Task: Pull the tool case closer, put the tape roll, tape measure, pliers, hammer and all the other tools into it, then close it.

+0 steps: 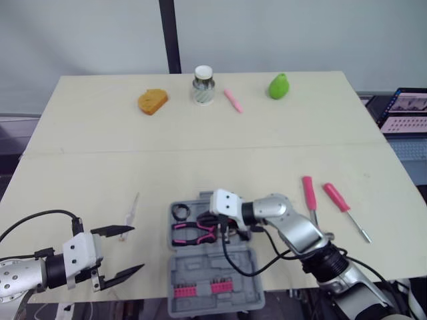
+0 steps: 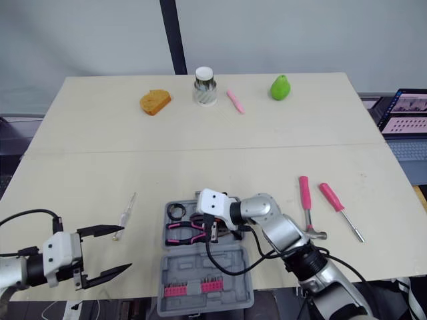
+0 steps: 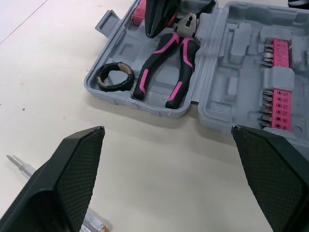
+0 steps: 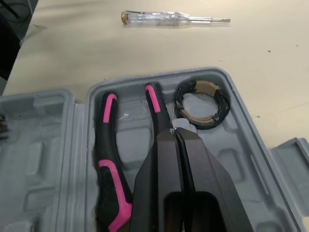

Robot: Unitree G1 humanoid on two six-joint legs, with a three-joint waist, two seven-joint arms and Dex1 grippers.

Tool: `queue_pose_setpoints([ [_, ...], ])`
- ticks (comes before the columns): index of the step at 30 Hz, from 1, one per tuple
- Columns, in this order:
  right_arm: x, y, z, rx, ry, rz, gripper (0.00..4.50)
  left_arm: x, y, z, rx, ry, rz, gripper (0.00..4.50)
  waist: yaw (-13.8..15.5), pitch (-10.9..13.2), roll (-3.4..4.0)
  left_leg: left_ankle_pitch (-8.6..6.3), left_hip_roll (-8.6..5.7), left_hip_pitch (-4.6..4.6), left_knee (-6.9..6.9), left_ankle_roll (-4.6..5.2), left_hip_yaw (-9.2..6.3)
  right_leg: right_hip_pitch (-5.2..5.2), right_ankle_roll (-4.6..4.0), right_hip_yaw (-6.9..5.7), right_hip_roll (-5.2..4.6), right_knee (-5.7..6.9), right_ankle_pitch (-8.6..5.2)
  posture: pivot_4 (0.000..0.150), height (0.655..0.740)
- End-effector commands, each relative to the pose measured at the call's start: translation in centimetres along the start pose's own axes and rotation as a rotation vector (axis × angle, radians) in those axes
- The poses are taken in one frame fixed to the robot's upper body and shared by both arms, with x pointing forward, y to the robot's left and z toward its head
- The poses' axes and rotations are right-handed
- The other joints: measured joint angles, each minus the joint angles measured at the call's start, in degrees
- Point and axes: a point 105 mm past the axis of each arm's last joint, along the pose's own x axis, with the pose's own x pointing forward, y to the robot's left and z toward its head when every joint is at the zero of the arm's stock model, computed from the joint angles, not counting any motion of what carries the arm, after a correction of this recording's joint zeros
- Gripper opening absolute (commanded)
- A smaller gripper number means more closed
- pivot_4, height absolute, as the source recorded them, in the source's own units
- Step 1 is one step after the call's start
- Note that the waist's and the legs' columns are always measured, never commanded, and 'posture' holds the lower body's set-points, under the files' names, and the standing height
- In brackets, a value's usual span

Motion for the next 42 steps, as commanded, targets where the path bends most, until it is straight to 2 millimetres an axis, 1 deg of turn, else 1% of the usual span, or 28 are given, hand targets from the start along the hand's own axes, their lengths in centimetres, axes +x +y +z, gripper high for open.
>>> queue_pose_setpoints([
  [1,0.4,0.6,0.3,-0.025,-0.020,0.020,0.06,-0.1,-0.1,0.0,0.013,0.004,0.008,4.50,0.00,0.00,0.00,0.00,0.00,0.00,0.00,0.00,0.00,0.00,0.00,0.00,0.00,0.00,0.00,0.150,0.7400],
  [7,0.6,0.7,-0.3,-0.017,-0.002,0.029,0.06,-0.1,-0.2,-0.1,0.013,0.005,0.011,4.50,0.00,0.00,0.00,0.00,0.00,0.00,0.00,0.00,0.00,0.00,0.00,0.01,0.00,0.00,0.00,0.150,0.7400],
  [12,0.7,1.2,-1.4,-0.023,0.036,0.050,0.06,-0.1,-0.1,-0.2,0.016,0.010,0.015,4.50,-0.01,0.00,0.00,0.00,0.00,0.00,0.00,0.00,0.00,0.00,0.00,0.01,0.00,0.00,0.00,0.150,0.7400],
  [21,1.0,1.3,-2.1,-0.018,0.069,0.047,0.06,-0.2,-0.1,-0.4,0.017,0.016,0.019,4.50,-0.01,0.00,0.00,0.00,0.01,0.02,0.00,0.00,0.00,0.01,0.00,0.02,0.00,0.00,0.00,0.150,0.7400],
  [25,1.0,1.2,-3.2,0.049,0.124,0.039,0.06,-0.1,-0.2,-0.4,0.019,0.017,0.019,4.50,-0.02,-0.01,0.00,0.00,0.01,0.04,0.00,-0.01,0.00,0.02,-0.01,0.02,0.00,0.01,0.00,0.150,0.7400],
  [31,1.0,1.8,-4.5,0.148,0.189,0.058,0.06,0.0,-0.2,-0.5,0.020,0.017,0.016,4.50,-0.04,-0.09,-0.02,-0.01,0.03,0.13,-0.02,-0.02,0.00,0.08,-0.04,0.02,0.00,0.03,-0.02,0.150,0.7400],
  [42,1.0,3.0,-6.5,0.273,0.273,0.072,0.06,0.1,-0.2,-0.6,0.018,0.018,0.014,4.50,0.14,-0.47,-0.10,-0.03,0.02,0.18,-0.03,-0.04,-0.01,0.12,-0.04,0.04,-0.01,0.02,-0.02,0.150,0.7400],
])
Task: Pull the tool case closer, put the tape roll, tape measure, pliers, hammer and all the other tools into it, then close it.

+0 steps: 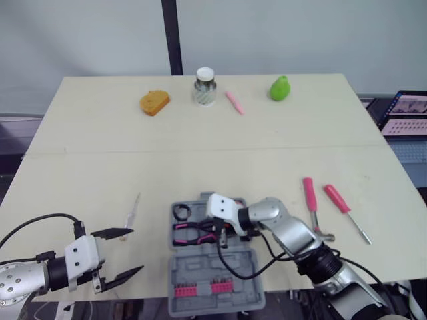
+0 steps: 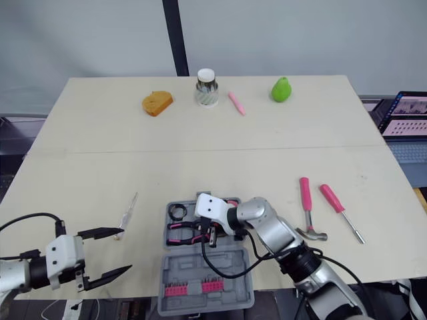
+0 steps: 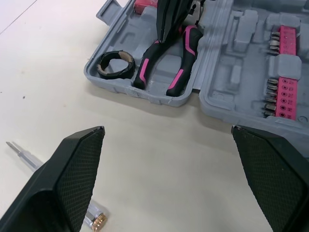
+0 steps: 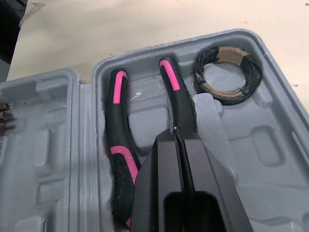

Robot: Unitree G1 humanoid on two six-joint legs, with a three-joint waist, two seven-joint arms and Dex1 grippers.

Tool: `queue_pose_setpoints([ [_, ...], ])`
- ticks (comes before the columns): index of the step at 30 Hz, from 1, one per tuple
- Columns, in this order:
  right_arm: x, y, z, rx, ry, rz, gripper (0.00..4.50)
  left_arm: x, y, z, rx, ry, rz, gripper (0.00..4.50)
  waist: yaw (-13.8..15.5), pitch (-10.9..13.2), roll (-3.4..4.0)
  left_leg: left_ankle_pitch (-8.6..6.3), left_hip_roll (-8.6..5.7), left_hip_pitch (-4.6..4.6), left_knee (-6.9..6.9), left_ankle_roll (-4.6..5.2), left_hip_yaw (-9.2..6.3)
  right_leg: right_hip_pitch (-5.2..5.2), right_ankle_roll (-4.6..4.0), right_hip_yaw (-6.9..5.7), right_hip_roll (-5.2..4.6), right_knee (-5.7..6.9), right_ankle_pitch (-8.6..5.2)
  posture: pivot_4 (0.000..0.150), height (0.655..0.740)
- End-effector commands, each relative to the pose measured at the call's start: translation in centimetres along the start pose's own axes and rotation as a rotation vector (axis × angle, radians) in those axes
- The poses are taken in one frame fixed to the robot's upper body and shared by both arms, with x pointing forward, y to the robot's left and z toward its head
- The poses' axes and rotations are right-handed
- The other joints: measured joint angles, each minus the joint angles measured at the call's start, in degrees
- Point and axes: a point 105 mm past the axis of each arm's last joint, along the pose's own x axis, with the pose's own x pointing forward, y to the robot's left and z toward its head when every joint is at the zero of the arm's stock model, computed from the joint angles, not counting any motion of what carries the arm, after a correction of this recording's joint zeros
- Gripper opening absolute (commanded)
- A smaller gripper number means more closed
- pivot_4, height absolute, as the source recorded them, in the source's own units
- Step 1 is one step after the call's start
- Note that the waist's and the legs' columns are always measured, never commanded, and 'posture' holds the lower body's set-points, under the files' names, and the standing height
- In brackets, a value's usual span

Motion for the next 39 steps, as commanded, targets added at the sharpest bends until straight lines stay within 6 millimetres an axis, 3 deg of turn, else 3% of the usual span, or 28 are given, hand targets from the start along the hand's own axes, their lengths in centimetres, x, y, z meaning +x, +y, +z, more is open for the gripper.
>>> queue_pose_setpoints([
  [1,0.6,1.2,-4.4,0.137,0.139,0.022,0.06,-0.1,0.0,0.3,0.020,-0.008,0.000,4.50,0.05,-0.34,0.05,-0.01,0.00,0.00,-0.02,-0.01,-0.01,0.00,0.00,-0.01,0.00,-0.01,0.00,0.150,0.7400],
  [9,0.7,1.4,-5.3,0.175,0.190,0.020,0.06,0.0,0.1,0.4,0.023,-0.010,-0.003,4.50,0.06,-1.00,0.15,-0.05,-0.01,0.04,-0.06,-0.02,-0.02,0.02,-0.01,-0.01,0.00,-0.03,0.00,0.150,0.7400],
  [23,0.5,1.3,-4.8,0.166,0.163,0.032,0.06,0.5,0.3,0.4,0.028,-0.018,-0.007,4.50,0.07,-1.03,0.15,-0.07,-0.01,0.05,-0.08,-0.02,-0.03,0.03,-0.01,-0.01,0.00,-0.05,-0.01,0.150,0.7400],
  [26,0.5,1.0,-3.9,0.158,0.116,0.026,0.06,0.8,0.5,0.5,0.032,-0.022,-0.005,4.50,0.07,-1.03,0.16,-0.07,-0.01,0.04,-0.08,-0.02,-0.03,0.03,-0.01,-0.01,0.00,-0.05,-0.01,0.150,0.7400],
  [29,0.4,0.8,-1.5,0.124,-0.021,0.029,0.06,0.9,0.8,0.6,0.035,-0.026,0.000,4.50,0.07,-1.02,0.17,-0.07,-0.01,0.04,-0.08,-0.02,-0.04,0.02,-0.01,-0.02,0.00,-0.05,-0.01,0.150,0.7400],
  [34,-2.6,0.2,2.8,0.114,-0.277,0.014,0.06,0.9,2.1,1.5,-0.021,-0.072,0.061,4.50,0.01,-0.92,0.28,-0.07,0.00,-0.03,-0.11,-0.02,-0.02,-0.02,-0.01,-0.03,0.00,-0.10,-0.01,0.150,0.7400],
  [39,-8.2,-1.5,3.0,0.132,-0.364,-0.099,0.06,0.0,4.0,1.6,-0.096,-0.084,0.153,4.50,0.16,-0.89,0.32,-0.06,0.00,-0.06,-0.10,0.00,-0.03,-0.03,-0.01,-0.03,0.00,-0.11,0.00,0.150,0.7400],
])
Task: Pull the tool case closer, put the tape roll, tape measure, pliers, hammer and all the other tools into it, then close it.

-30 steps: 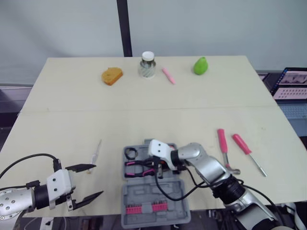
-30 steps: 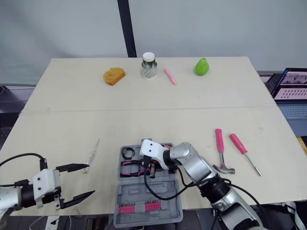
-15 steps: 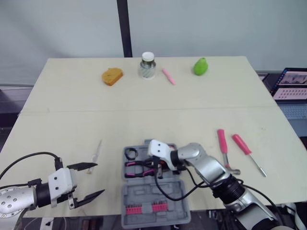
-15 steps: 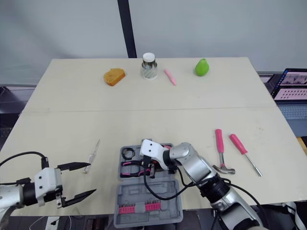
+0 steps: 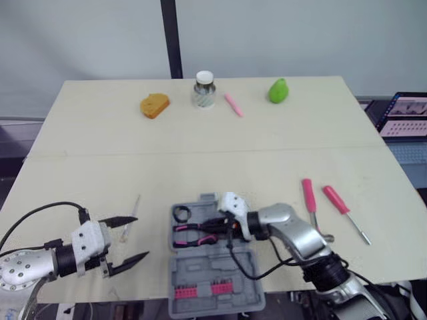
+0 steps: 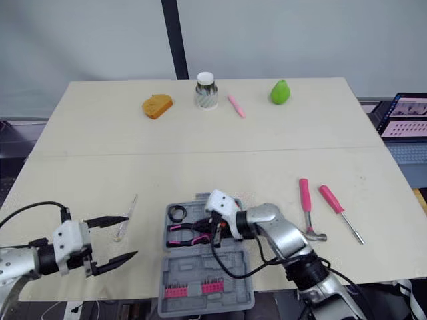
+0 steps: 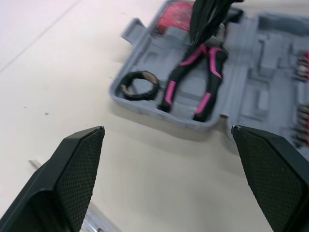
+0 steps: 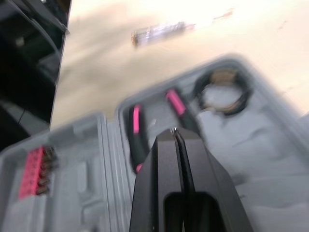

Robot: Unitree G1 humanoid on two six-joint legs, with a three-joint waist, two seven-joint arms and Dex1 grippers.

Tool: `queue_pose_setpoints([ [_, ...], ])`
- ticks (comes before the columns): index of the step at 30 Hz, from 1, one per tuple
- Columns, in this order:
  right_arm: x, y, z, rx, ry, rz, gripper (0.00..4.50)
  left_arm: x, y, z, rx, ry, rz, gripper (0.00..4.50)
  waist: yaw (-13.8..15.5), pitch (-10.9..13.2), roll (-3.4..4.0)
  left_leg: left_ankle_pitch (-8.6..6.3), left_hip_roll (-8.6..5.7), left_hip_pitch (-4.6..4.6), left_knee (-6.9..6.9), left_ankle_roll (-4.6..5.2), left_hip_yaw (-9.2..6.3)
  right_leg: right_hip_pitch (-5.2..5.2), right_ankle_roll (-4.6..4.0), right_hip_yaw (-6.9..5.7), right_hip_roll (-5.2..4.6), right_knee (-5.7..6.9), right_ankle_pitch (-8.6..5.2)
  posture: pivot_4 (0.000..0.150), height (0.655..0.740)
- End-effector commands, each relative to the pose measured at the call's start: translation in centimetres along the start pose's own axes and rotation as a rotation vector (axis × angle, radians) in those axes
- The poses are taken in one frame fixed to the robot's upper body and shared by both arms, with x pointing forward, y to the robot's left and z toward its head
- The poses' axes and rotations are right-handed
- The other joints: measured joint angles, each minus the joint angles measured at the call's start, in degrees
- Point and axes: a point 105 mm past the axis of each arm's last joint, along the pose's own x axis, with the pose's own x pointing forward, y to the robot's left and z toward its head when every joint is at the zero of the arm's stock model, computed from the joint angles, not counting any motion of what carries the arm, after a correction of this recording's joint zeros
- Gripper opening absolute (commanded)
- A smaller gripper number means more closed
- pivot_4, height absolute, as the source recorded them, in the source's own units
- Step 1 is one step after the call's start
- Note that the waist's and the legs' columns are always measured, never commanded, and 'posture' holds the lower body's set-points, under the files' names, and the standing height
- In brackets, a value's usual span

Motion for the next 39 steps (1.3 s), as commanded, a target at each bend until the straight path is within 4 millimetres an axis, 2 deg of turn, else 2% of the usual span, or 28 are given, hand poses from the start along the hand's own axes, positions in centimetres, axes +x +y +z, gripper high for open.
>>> queue_pose_setpoints([
  [1,-4.1,-0.9,2.0,-0.018,-0.080,-0.061,0.06,-1.1,1.5,0.4,-0.044,-0.018,0.085,4.50,0.12,0.00,-0.01,0.00,0.00,0.00,0.00,0.01,-0.02,0.01,0.00,-0.01,0.00,-0.02,0.00,0.150,0.7400],
  [3,-7.5,-1.4,1.8,0.010,-0.060,-0.110,0.06,-1.8,2.3,-0.1,-0.069,0.003,0.135,4.50,0.24,0.02,-0.01,-0.02,-0.01,-0.01,-0.01,0.03,-0.02,0.03,0.00,-0.02,0.00,-0.06,0.00,0.150,0.7400],
  [4,-9.9,-2.1,1.5,0.029,-0.043,-0.166,0.29,-2.4,2.8,-0.4,-0.084,0.017,0.176,4.50,0.30,0.04,0.02,-0.03,-0.01,-0.02,-0.02,0.04,-0.03,0.04,0.00,-0.04,0.00,-0.10,0.00,0.150,0.7400],
  [6,-12.5,-2.8,1.1,0.051,-0.024,-0.232,0.87,-3.2,3.5,-0.9,-0.102,0.033,0.224,4.50,0.28,0.09,0.03,-0.06,-0.03,-0.03,-0.02,0.10,0.02,0.05,0.01,-0.03,0.00,-0.17,0.00,0.150,0.7400],
  [8,-15.6,-3.3,0.1,0.089,0.015,-0.306,1.80,-4.2,4.3,-1.5,-0.110,0.055,0.286,4.50,0.10,0.11,0.01,-0.06,0.00,-0.02,-0.02,0.11,0.07,0.06,0.01,-0.04,0.00,-0.19,0.00,0.150,0.7400],
  [9,-18.4,-3.8,-1.0,0.122,0.049,-0.383,2.30,-5.4,5.0,-2.0,-0.131,0.068,0.345,4.50,0.05,0.11,0.00,-0.06,0.04,-0.02,-0.03,0.11,0.13,0.06,0.01,-0.04,0.02,-0.25,0.00,0.150,0.7400],
  [10,-20.3,-4.0,-1.6,0.141,0.071,-0.433,2.75,-6.3,5.4,-2.3,-0.146,0.075,0.386,4.50,0.14,0.12,-0.02,-0.06,0.06,0.02,-0.03,0.11,0.14,0.08,0.01,-0.04,0.03,-0.24,0.00,0.150,0.7400],
  [13,-24.9,-4.5,-3.6,0.195,0.127,-0.576,4.23,-8.7,6.0,-3.5,-0.173,0.114,0.478,4.50,0.11,0.13,-0.02,-0.10,0.04,0.01,-0.03,0.18,0.21,0.09,0.01,-0.02,0.01,-0.31,0.01,0.150,0.7400],
  [15,-28.3,-4.8,-5.2,0.235,0.162,-0.689,4.37,-10.3,6.2,-4.4,-0.192,0.139,0.533,4.50,0.03,0.14,-0.05,-0.13,0.06,0.06,-0.03,0.23,0.38,0.09,0.04,0.01,-0.01,-0.35,0.02,0.150,0.7400],
  [19,-32.6,-4.9,-7.6,0.294,0.198,-0.837,4.37,-12.5,6.6,-5.7,-0.212,0.175,0.594,4.50,-0.03,0.15,-0.03,-0.14,0.09,0.10,-0.02,0.24,0.50,0.07,0.06,0.04,-0.04,-0.39,0.03,0.150,0.7400],
  [21,-33.9,-4.8,-8.7,0.315,0.215,-0.888,4.37,-13.3,6.7,-6.1,-0.215,0.187,0.619,4.50,-0.06,0.15,-0.03,-0.17,0.13,0.10,-0.03,0.21,0.52,0.04,0.06,0.03,-0.04,-0.39,0.03,0.150,0.7400],
  [26,-35.9,-5.0,-10.0,0.346,0.206,-0.981,4.37,-14.9,6.7,-6.9,-0.224,0.209,0.652,4.50,-0.27,0.16,0.00,-0.19,0.15,0.13,-0.03,0.17,0.57,0.01,0.05,0.06,-0.10,-0.40,0.03,0.150,0.7400],
  [31,-35.8,-5.2,-10.4,0.342,0.208,-0.984,4.37,-14.7,6.8,-7.2,-0.223,0.214,0.647,4.50,-0.64,0.19,0.07,-0.24,0.17,0.13,-0.04,0.14,0.58,0.00,0.04,0.04,-0.15,-0.44,0.02,0.150,0.7400],
  [39,-35.2,-6.0,-9.1,0.306,0.192,-0.971,4.37,-13.8,6.8,-7.3,-0.224,0.204,0.630,4.50,-1.31,0.19,0.09,-0.29,0.18,0.13,-0.04,0.10,0.57,0.00,0.04,0.01,-0.21,-0.38,0.02,0.150,0.7400],
])
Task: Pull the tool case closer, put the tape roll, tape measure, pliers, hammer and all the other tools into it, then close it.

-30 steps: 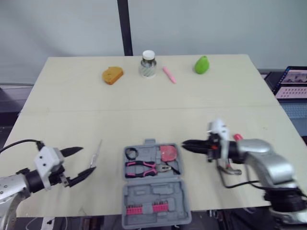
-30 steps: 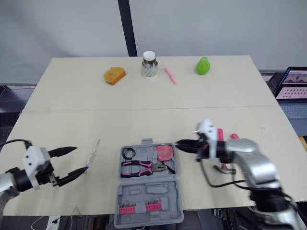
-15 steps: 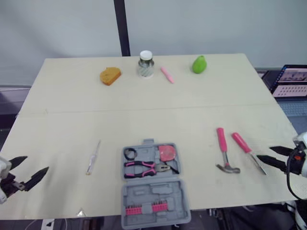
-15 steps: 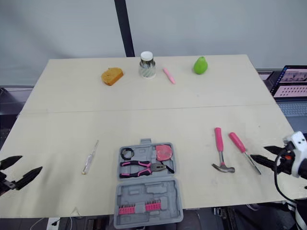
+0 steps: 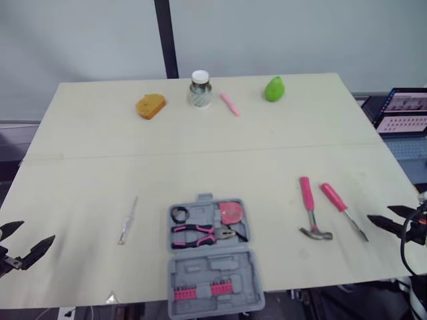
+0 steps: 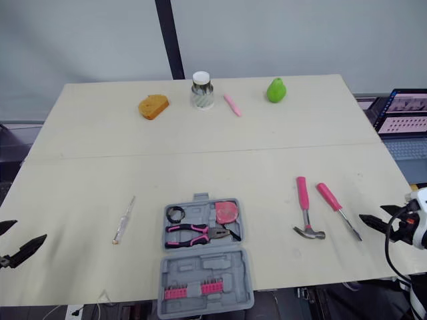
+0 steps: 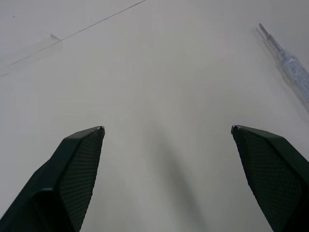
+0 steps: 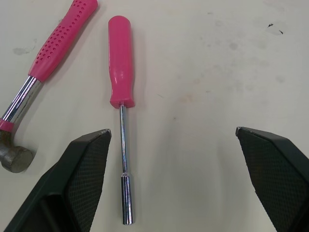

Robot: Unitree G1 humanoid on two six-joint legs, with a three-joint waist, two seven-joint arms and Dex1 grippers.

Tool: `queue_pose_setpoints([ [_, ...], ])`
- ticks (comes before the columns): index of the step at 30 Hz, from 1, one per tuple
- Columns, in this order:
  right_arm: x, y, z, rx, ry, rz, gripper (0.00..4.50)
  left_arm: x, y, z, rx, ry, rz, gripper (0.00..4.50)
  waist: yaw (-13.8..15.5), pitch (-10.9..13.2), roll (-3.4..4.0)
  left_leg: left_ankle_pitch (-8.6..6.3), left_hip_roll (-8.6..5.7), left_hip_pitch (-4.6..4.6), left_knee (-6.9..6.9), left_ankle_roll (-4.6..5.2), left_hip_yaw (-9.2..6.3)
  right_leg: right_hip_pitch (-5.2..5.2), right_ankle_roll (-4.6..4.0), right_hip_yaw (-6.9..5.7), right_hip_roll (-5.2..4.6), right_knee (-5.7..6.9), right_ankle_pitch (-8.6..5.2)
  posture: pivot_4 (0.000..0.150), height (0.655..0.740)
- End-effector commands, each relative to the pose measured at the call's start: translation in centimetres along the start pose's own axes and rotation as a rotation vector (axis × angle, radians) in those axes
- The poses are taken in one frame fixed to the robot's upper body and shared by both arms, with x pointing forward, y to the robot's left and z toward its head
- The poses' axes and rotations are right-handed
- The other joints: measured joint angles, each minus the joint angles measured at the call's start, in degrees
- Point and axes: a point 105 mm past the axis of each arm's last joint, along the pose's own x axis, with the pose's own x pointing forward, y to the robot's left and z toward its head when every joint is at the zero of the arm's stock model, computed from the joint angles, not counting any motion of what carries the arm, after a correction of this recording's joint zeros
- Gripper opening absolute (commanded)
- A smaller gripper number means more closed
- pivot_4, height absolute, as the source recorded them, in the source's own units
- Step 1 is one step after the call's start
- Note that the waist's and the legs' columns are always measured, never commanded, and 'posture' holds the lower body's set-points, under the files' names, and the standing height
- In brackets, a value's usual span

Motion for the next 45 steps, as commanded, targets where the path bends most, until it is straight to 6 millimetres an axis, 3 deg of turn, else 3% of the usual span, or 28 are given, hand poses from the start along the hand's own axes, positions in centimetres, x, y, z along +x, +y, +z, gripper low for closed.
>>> queue_pose_setpoints([
  [1,-0.4,-0.3,1.9,-0.041,-0.039,-0.013,4.37,0.2,0.0,0.5,0.025,-0.014,0.002,4.50,-0.14,0.00,0.01,0.00,0.00,0.00,0.00,0.01,0.00,0.00,0.00,0.00,-0.01,0.00,0.00,0.150,0.7400],
  [6,-0.2,0.5,3.1,-0.060,-0.059,0.017,4.37,1.1,-0.6,1.3,0.038,-0.038,-0.027,4.50,-0.15,0.01,0.03,-0.02,0.00,0.00,0.00,0.01,0.00,0.00,0.00,-0.01,0.00,0.02,0.00,0.150,0.7400],
  [14,0.8,4.2,6.3,-0.109,-0.123,0.133,4.37,1.8,-2.3,2.3,0.057,-0.069,-0.096,4.50,-0.05,0.01,0.04,-0.03,0.00,0.00,0.01,0.02,0.00,0.01,0.00,-0.01,0.00,0.03,0.00,0.150,0.7400],
  [20,1.7,8.8,8.6,-0.167,-0.144,0.287,4.37,3.1,-4.7,3.7,0.088,-0.084,-0.189,4.50,0.04,0.01,0.04,-0.03,0.00,-0.01,0.02,0.04,0.00,0.02,0.01,-0.01,0.00,0.03,0.00,0.150,0.7400],
  [25,3.0,15.4,9.3,-0.235,-0.116,0.504,4.37,4.5,-9.6,5.0,0.116,-0.079,-0.382,4.50,0.13,0.01,0.04,-0.03,0.00,-0.01,0.03,0.04,-0.01,0.02,0.01,0.01,0.02,0.06,0.01,0.150,0.7400],
  [29,3.9,19.9,8.3,-0.321,-0.059,0.668,4.37,5.5,-13.5,5.5,0.142,-0.070,-0.542,4.50,0.34,0.02,0.03,-0.03,-0.03,-0.02,0.03,0.04,-0.01,0.02,0.01,0.02,0.03,0.06,0.01,0.150,0.7400],
  [31,4.2,21.7,6.9,-0.402,0.002,0.748,3.85,5.9,-15.8,5.7,0.163,-0.067,-0.638,4.50,0.75,0.02,0.03,-0.02,-0.03,-0.02,0.04,0.05,-0.01,0.03,0.01,0.01,0.05,0.06,0.01,0.150,0.7400],
  [35,4.7,24.0,4.3,-0.519,0.087,0.860,2.07,6.3,-18.4,4.9,0.180,-0.039,-0.747,3.21,1.39,0.01,0.03,-0.02,-0.05,-0.02,0.09,0.05,0.00,0.02,0.01,0.05,0.10,0.05,0.01,0.150,0.7400],
  [39,5.2,24.8,2.4,-0.577,0.133,0.904,0.00,6.5,-20.0,3.6,0.190,0.012,-0.814,1.02,1.47,0.01,0.02,0.00,-0.06,-0.02,0.14,0.08,0.00,0.04,0.01,0.04,0.12,0.07,0.01,0.150,0.7400],
  [41,5.8,25.1,1.4,-0.605,0.144,0.909,0.00,6.5,-20.5,2.5,0.208,0.054,-0.832,0.02,1.48,0.00,0.01,0.00,-0.06,-0.03,0.16,0.09,0.00,0.04,0.02,0.04,0.12,0.07,0.01,0.150,0.7400],
  [45,6.7,25.2,0.4,-0.645,0.158,0.906,0.00,7.1,-21.3,1.9,0.200,0.059,-0.842,0.02,1.48,0.00,0.00,0.01,-0.06,-0.03,0.16,0.10,-0.01,0.04,0.02,0.03,0.15,0.08,0.01,0.150,0.7400],
])
